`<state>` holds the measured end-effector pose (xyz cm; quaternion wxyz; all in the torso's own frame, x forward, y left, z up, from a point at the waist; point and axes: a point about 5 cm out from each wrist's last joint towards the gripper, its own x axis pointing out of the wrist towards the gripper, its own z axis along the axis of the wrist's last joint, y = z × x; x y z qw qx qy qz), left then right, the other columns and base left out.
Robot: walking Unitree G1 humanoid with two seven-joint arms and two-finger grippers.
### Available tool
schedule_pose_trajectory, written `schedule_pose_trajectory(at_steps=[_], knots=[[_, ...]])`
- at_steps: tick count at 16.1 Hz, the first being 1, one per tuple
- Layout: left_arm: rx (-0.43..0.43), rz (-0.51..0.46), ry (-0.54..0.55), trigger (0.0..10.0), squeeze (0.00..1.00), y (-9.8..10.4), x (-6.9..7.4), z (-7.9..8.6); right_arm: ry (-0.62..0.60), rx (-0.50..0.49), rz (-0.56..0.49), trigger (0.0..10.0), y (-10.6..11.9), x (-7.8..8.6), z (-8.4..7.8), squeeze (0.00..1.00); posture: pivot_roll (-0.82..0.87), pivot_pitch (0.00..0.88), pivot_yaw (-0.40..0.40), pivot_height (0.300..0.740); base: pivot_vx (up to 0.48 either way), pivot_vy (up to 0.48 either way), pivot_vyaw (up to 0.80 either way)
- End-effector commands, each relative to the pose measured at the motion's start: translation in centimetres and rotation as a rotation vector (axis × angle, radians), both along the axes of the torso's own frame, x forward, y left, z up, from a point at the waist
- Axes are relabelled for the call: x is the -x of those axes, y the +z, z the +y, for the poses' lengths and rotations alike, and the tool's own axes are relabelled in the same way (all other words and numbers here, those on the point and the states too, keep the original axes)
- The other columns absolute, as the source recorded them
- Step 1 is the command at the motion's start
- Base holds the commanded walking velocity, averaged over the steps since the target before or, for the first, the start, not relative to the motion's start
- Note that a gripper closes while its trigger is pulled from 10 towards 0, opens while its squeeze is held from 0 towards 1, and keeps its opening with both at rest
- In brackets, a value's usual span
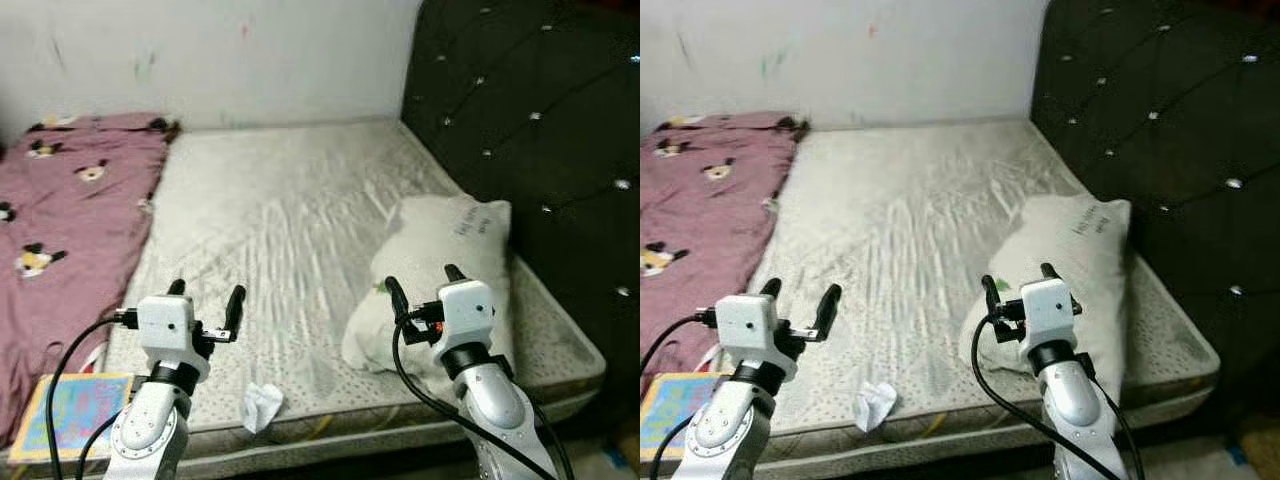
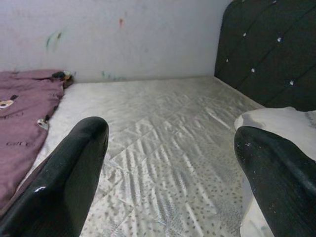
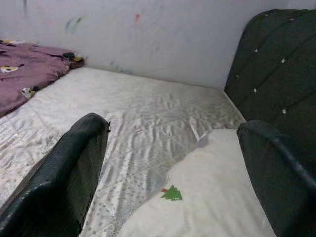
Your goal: Clean up the room
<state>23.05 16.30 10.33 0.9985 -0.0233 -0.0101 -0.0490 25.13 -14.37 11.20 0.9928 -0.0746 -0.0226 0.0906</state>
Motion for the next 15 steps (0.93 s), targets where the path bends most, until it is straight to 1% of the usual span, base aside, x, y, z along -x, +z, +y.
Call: schedule_pose_trajectory(at_steps=[1,3,5,7,10,11,15], knots=[[-0.011,0.002,0.009,10.0,0.00,0.1,-0.1,0.2,0.016,0.008,-0.001,10.0,0.0,-0.1,0.1,0.00,0.00,0.000,-0.016,0.740,0.000,0.000,0.80],[-0.014,0.007,0.027,10.0,0.00,0.0,-0.1,0.2,0.016,0.008,0.000,10.0,-0.1,-0.1,0.1,0.00,0.00,0.000,-0.018,0.740,0.000,0.000,0.80],[-0.012,0.032,0.076,10.0,0.00,-0.5,-0.4,0.5,0.013,0.002,0.002,10.0,-0.2,-0.2,0.1,0.00,0.00,0.000,-0.018,0.740,0.000,0.000,0.80],[0.016,0.037,0.052,10.0,0.00,-0.5,-0.6,0.4,-0.001,-0.018,-0.002,10.0,-0.1,-0.5,0.1,0.00,0.00,0.000,-0.013,0.740,0.000,0.000,0.80],[0.014,0.020,0.026,10.0,0.00,-0.2,-0.9,0.2,-0.018,-0.021,-0.006,10.0,-0.1,-0.7,-0.1,0.00,0.00,0.000,-0.014,0.740,0.000,0.000,0.00],[0.012,0.015,0.028,10.0,0.00,-0.1,-1.0,0.2,-0.052,-0.014,-0.002,10.0,-0.2,-0.7,-0.6,0.00,0.00,0.000,-0.014,0.740,0.000,0.480,0.00],[0.016,0.023,0.015,10.0,0.00,-0.3,-0.8,-0.1,-0.103,0.003,0.014,10.0,-0.6,-0.9,-1.3,0.00,-0.01,0.000,-0.009,0.740,0.000,0.480,0.00]])
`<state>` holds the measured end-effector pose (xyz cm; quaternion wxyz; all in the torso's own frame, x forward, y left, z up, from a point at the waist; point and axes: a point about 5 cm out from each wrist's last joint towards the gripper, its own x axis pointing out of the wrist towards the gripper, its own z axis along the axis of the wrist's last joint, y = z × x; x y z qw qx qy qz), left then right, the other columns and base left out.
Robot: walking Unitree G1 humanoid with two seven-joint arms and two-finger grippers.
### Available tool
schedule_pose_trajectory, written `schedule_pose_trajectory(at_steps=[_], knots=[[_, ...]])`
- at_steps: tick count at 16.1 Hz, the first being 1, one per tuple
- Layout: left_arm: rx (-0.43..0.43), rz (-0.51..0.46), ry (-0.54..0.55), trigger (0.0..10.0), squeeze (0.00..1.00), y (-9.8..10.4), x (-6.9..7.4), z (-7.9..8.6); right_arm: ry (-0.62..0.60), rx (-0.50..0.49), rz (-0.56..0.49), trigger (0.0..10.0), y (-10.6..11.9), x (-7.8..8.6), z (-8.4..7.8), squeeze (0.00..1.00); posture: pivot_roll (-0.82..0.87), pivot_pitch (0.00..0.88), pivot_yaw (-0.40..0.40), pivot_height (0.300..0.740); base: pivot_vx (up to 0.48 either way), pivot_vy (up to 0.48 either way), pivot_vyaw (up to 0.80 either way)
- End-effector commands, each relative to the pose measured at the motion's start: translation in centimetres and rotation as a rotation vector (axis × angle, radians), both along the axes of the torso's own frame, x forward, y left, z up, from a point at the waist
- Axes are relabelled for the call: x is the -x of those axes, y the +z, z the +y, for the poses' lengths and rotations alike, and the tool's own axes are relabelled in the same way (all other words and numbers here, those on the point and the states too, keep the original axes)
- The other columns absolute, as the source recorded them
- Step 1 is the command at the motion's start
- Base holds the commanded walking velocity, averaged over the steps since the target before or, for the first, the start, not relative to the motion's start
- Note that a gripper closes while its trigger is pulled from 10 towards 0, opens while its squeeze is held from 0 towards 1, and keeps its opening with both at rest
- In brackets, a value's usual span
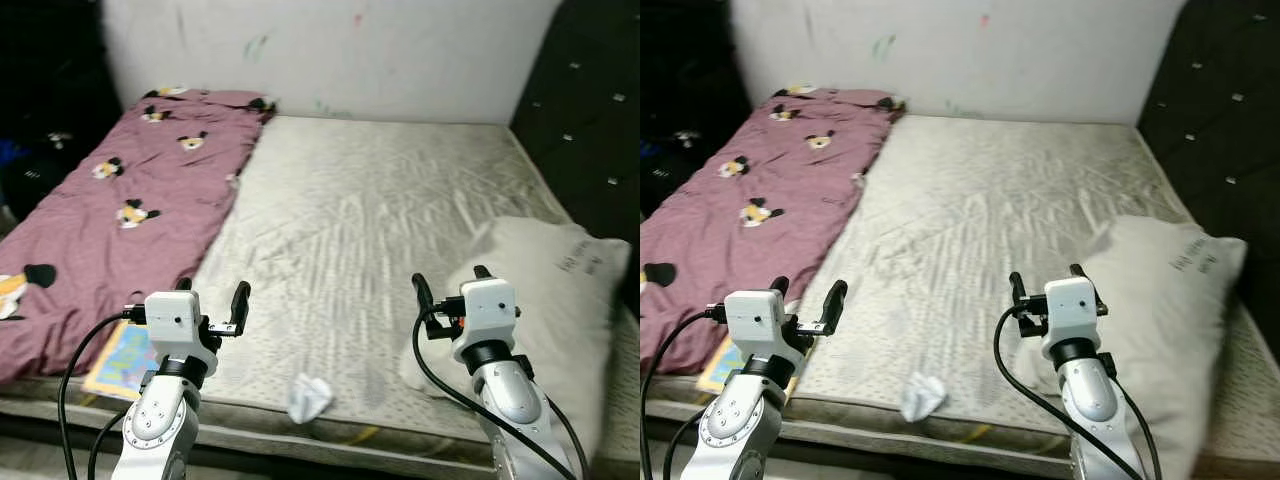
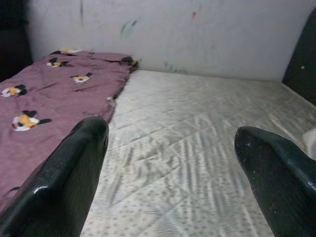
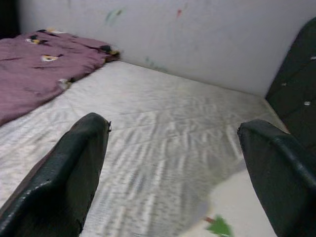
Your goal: Clean up the room
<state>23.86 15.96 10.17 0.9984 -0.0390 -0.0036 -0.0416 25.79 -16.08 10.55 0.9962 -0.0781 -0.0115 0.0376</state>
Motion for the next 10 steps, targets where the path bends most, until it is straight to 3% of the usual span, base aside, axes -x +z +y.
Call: schedule_pose_trajectory(at_steps=[1,7,10], knots=[[-0.014,0.008,-0.002,10.0,0.00,-0.1,-0.1,0.2,-0.009,-0.015,0.003,10.0,0.0,-0.3,0.3,0.00,-0.01,0.000,-0.009,0.740,0.000,0.480,0.00],[-0.017,0.005,0.000,10.0,0.00,0.1,-0.4,0.3,-0.002,0.005,-0.036,10.0,0.8,-1.1,0.7,0.00,-0.01,0.000,-0.004,0.740,0.000,0.480,0.00],[-0.031,-0.021,0.012,10.0,0.00,0.5,-0.7,0.6,0.040,0.087,-0.095,10.0,1.7,-2.3,1.1,0.00,-0.01,0.000,-0.004,0.740,0.000,0.086,0.00]])
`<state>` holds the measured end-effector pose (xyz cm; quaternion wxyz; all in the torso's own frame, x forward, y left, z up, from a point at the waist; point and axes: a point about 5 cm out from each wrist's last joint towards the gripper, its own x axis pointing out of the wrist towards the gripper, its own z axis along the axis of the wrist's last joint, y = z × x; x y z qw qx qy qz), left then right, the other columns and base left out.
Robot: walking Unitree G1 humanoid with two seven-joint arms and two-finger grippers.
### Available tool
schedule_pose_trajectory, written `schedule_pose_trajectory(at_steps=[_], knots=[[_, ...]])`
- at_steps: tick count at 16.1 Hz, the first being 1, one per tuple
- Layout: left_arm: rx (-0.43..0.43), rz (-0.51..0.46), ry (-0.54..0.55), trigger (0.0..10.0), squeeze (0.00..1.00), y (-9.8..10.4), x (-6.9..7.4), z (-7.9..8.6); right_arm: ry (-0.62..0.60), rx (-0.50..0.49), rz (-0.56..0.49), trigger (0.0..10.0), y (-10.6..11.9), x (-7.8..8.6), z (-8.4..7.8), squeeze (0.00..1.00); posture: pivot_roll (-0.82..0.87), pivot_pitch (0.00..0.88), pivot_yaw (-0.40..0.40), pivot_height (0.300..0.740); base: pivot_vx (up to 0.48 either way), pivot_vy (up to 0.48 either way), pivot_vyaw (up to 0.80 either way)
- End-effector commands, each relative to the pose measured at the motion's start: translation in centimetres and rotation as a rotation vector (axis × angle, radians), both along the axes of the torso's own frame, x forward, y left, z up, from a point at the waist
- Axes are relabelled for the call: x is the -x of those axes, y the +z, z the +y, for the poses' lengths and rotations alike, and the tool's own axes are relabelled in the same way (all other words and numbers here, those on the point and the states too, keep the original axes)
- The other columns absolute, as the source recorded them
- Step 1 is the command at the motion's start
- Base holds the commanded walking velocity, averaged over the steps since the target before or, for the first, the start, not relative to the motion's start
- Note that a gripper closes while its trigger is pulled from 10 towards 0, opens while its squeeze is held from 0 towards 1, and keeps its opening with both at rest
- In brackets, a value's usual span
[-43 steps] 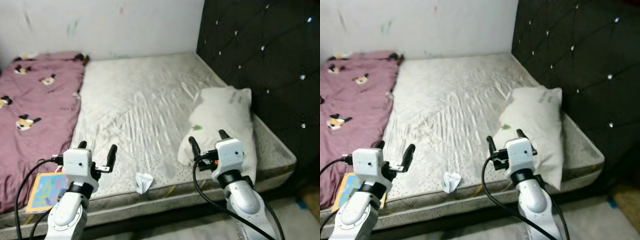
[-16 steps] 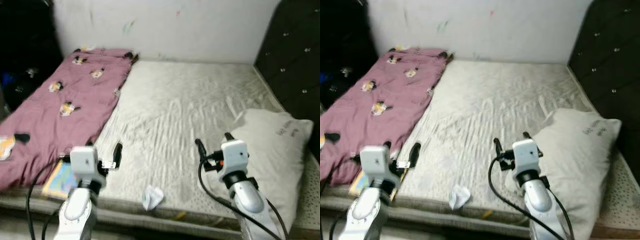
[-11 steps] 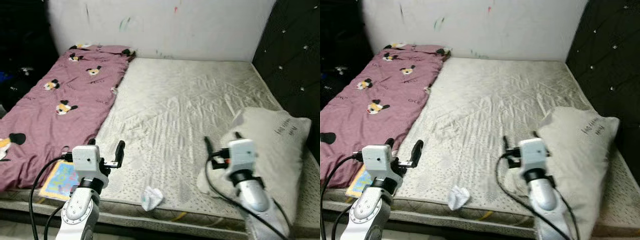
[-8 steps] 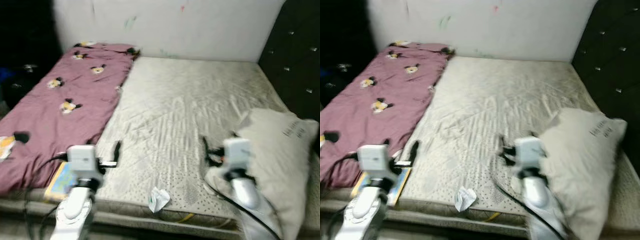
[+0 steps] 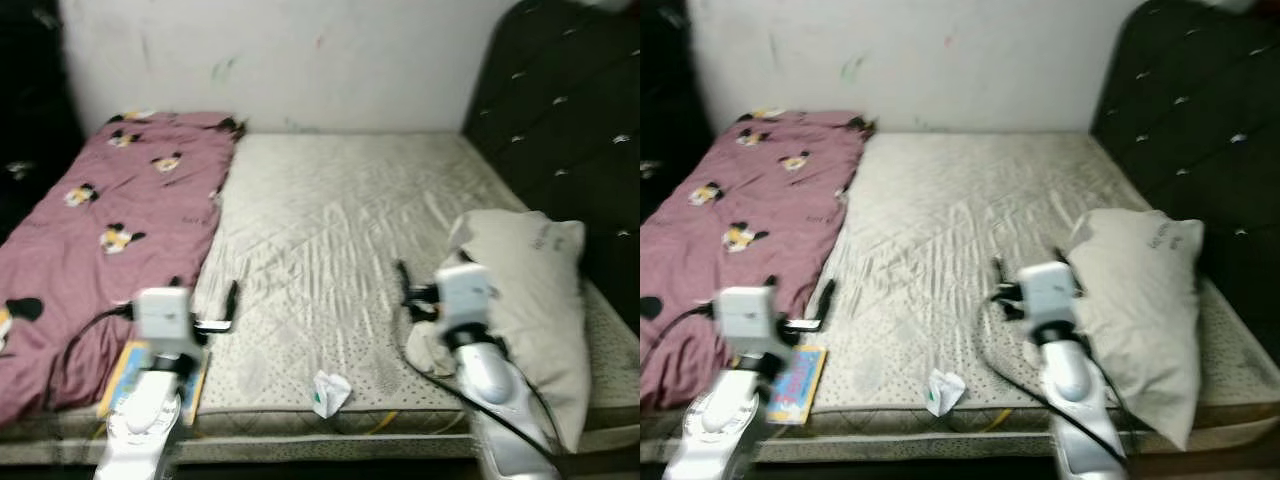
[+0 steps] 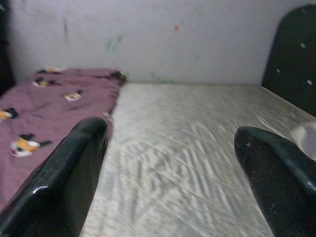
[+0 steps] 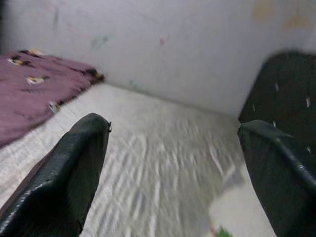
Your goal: Clean up the room
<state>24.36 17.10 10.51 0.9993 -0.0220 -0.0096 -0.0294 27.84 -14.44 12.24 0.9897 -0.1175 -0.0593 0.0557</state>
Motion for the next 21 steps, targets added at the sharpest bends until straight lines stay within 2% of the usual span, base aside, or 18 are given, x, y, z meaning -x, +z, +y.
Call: schedule_pose_trajectory(at_steps=[1,3,6,8,12,14,15,16,17,18,21], knots=[[0.004,-0.007,-0.014,10.0,0.00,0.1,-0.1,-0.6,-0.039,0.017,0.032,10.0,-0.3,-0.2,-0.8,0.00,-0.01,0.000,-0.002,0.740,0.000,0.000,0.00],[0.006,-0.006,-0.015,10.0,0.00,0.1,-0.1,-0.8,0.013,-0.080,0.066,10.0,-0.7,0.3,-0.5,0.00,-0.01,0.000,-0.002,0.740,0.000,0.000,0.00],[0.008,0.005,-0.019,10.0,0.00,-0.1,0.1,-0.9,0.025,-0.095,0.067,10.0,-0.8,0.5,-0.4,0.00,-0.01,0.000,-0.001,0.740,0.000,0.000,0.00],[0.016,-0.001,-0.047,10.0,0.00,0.0,0.2,-1.0,0.028,-0.041,0.065,10.0,-0.9,0.4,-0.4,0.00,-0.01,0.000,-0.001,0.740,0.000,0.000,0.00],[0.005,-0.004,-0.041,10.0,0.00,-0.1,0.5,-0.9,0.036,-0.084,0.063,10.0,-0.8,0.6,-0.3,0.00,0.00,0.000,-0.003,0.740,0.000,0.000,0.55],[0.019,0.006,-0.019,10.0,0.00,-0.2,0.5,-0.9,0.039,-0.126,0.072,10.0,-1.0,0.7,-0.2,0.00,0.00,0.000,-0.002,0.740,0.000,0.000,0.00],[-0.064,-0.024,0.027,10.0,0.00,0.3,0.1,-0.6,0.030,-0.118,0.082,10.0,-1.2,0.7,-0.1,0.00,0.00,0.000,-0.003,0.740,0.000,0.000,0.00],[-0.137,-0.098,-0.074,10.0,0.00,1.2,-0.2,-1.4,0.010,-0.112,0.082,10.0,-1.3,0.5,-0.2,0.00,0.01,0.000,-0.011,0.740,0.000,0.000,0.00],[-0.208,-0.137,-0.110,10.0,0.00,1.7,-0.3,-1.9,-0.005,-0.104,0.086,10.0,-1.4,0.4,-0.3,0.00,0.01,0.000,-0.011,0.740,0.000,0.000,0.00],[-0.229,-0.150,-0.145,10.0,0.00,1.9,-0.2,-2.3,-0.005,-0.089,0.081,10.0,-1.4,0.3,-0.4,0.00,0.01,0.000,-0.020,0.740,0.000,0.000,0.00],[-0.329,-0.206,-0.408,10.0,0.00,1.4,2.1,-4.8,0.008,-0.088,0.083,10.0,-1.5,-0.2,-0.6,0.00,0.03,0.000,-0.036,0.740,0.000,0.000,0.00]])
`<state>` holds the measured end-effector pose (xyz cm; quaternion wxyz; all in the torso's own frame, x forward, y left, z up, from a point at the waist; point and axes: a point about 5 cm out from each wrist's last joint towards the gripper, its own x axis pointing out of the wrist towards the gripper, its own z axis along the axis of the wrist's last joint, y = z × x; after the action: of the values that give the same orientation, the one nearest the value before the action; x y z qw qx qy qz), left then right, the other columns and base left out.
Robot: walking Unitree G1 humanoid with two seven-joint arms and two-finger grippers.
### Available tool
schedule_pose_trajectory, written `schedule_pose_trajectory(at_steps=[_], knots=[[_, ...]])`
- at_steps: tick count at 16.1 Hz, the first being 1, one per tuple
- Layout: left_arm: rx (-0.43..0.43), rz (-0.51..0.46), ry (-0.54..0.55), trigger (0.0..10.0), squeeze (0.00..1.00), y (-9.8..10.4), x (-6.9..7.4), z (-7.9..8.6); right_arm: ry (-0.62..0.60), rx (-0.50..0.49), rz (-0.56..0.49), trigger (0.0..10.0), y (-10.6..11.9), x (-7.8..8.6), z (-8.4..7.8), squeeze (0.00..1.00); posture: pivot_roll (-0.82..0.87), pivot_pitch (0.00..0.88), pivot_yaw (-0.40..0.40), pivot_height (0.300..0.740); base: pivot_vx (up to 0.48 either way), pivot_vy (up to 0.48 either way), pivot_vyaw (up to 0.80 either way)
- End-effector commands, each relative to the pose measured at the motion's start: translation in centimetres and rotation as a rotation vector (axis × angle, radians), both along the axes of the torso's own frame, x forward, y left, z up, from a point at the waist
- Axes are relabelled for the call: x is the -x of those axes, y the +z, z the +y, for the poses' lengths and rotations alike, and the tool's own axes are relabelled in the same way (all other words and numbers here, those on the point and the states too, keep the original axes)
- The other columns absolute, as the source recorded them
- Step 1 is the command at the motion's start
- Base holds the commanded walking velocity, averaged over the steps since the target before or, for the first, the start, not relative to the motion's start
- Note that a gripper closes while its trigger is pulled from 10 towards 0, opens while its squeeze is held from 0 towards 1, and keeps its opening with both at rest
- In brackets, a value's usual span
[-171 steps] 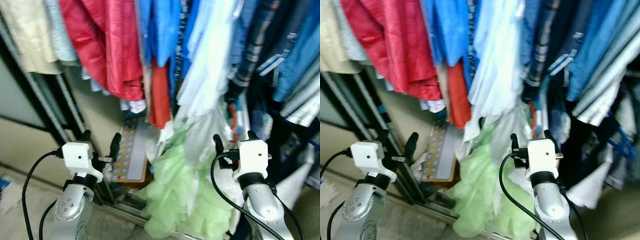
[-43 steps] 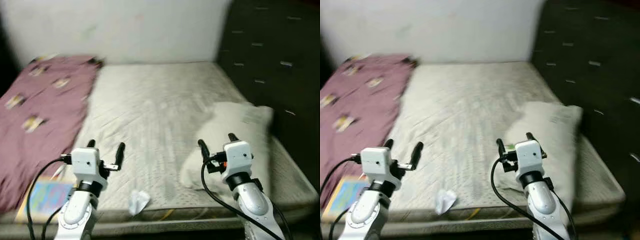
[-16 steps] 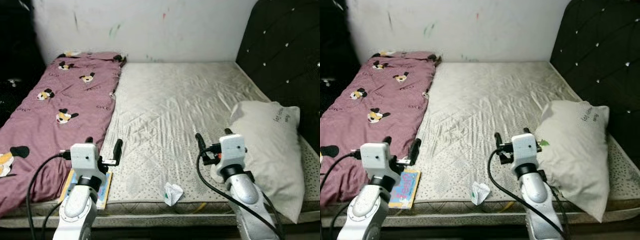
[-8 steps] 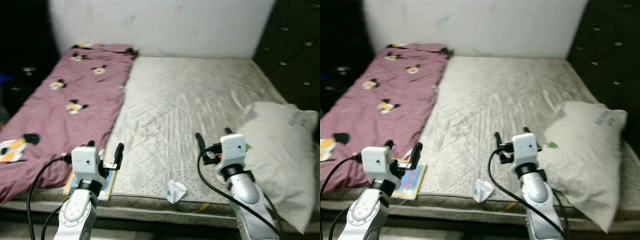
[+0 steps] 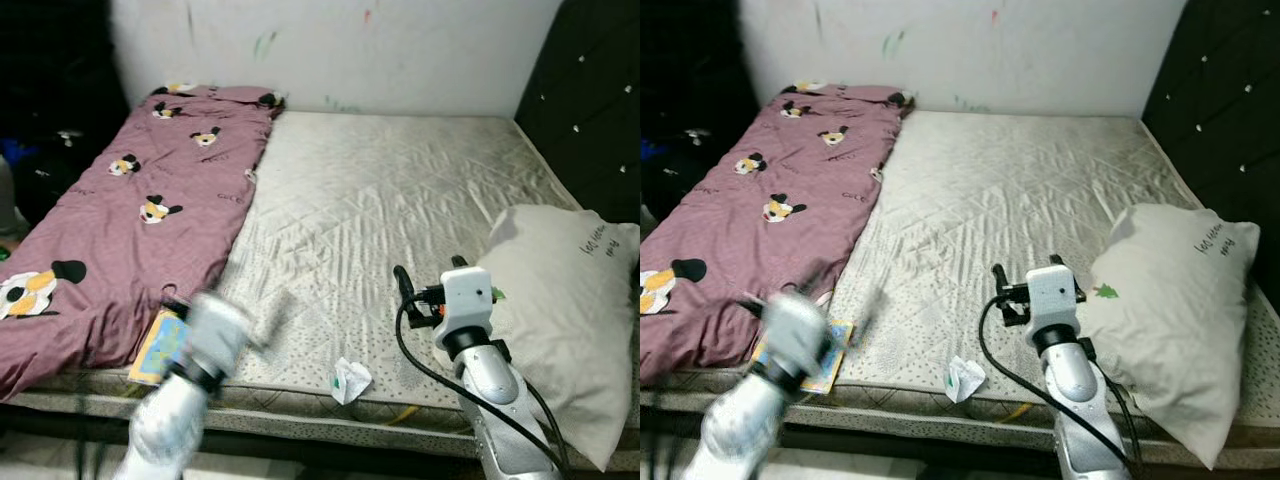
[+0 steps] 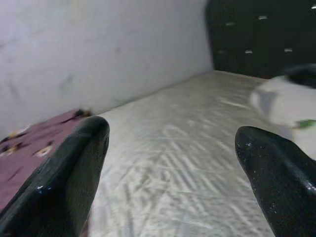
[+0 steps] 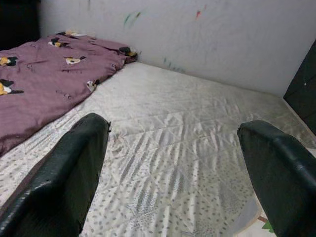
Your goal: Clean up the room
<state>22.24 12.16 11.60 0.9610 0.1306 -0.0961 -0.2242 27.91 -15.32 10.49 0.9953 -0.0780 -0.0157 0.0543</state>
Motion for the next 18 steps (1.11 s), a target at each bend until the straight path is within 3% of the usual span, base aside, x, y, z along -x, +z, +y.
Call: schedule_pose_trajectory(at_steps=[1,3,7,12,13,15,18], knots=[[-0.013,-0.027,0.009,10.0,0.00,0.1,-0.2,0.0,-0.004,0.009,-0.028,10.0,0.3,-0.3,0.1,0.00,0.03,0.000,-0.035,0.740,0.000,0.000,0.00],[0.085,-0.016,0.148,10.0,0.00,0.5,-1.7,0.9,0.016,-0.032,-0.029,10.0,0.9,-0.3,0.6,0.00,0.01,0.000,-0.031,0.740,0.000,0.000,0.00],[0.242,0.042,0.363,10.0,0.00,0.0,-0.6,4.0,0.031,-0.057,-0.034,10.0,0.9,0.5,0.3,0.00,0.00,0.000,-0.019,0.740,0.000,0.000,0.00],[0.283,0.089,0.403,10.0,0.00,-0.3,0.1,4.6,0.032,-0.071,-0.023,10.0,0.8,0.5,0.5,0.00,0.02,0.010,-0.022,0.740,0.000,0.000,0.00],[0.263,0.086,0.416,10.0,0.00,-0.4,0.3,5.0,0.003,-0.053,-0.021,10.0,0.6,0.7,-0.1,0.00,0.01,0.012,-0.020,0.740,0.000,0.000,0.00],[0.256,0.115,0.501,10.0,0.00,-1.1,1.2,6.6,-0.174,-0.024,-0.024,10.0,0.5,1.1,-3.5,0.00,0.01,0.015,-0.016,0.740,0.000,0.000,0.00],[0.253,0.124,0.542,10.0,0.00,-1.3,1.2,7.3,-0.217,-0.026,-0.042,10.0,1.0,1.1,-4.5,0.00,0.00,0.017,-0.011,0.740,0.000,0.000,0.00]])
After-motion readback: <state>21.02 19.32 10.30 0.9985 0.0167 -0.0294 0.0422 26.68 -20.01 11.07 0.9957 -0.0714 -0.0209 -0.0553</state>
